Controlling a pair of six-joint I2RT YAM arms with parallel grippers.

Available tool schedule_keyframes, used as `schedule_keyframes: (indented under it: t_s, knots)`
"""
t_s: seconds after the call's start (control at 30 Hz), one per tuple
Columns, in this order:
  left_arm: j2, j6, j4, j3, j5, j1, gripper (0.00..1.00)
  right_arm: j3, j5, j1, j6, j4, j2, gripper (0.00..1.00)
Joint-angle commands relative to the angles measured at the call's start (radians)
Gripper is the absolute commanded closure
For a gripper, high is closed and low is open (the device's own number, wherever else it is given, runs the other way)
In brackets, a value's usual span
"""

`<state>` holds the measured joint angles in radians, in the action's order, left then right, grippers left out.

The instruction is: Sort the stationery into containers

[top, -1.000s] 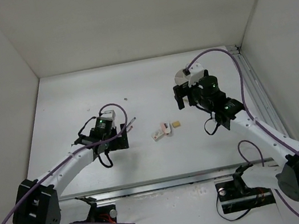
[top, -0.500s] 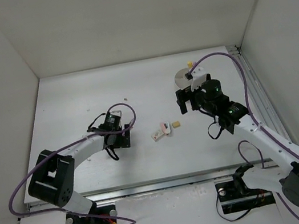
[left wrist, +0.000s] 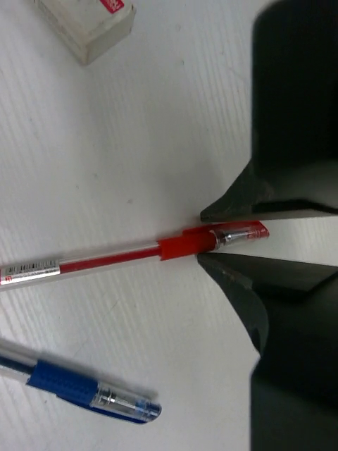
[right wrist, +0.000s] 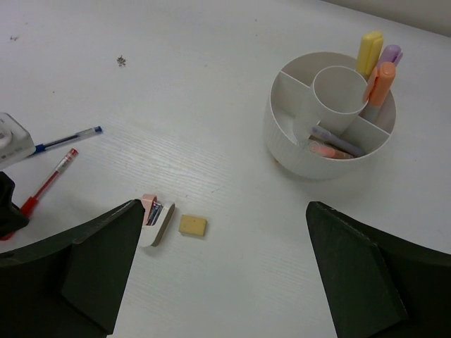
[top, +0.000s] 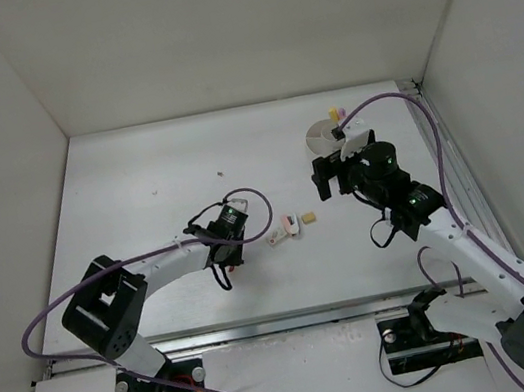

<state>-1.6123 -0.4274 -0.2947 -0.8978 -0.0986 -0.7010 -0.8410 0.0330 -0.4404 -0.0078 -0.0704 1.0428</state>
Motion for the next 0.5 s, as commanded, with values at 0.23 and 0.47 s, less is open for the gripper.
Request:
schedule_keyframes:
  t_s: [0.23, 0.47]
  knots:
    - [0.084, -0.086, -0.049, -0.021, 0.017, -0.066, 1.0, 0.026, 0.018, -0.023, 0.019, -0.019, -0.07, 0.02]
    - [0.319, -0.042, -0.153, -0.088, 0.166, -0.066, 1.0, 0.12, 0.186, -0.116, -0.258, -0.061, -0.096, 0.02]
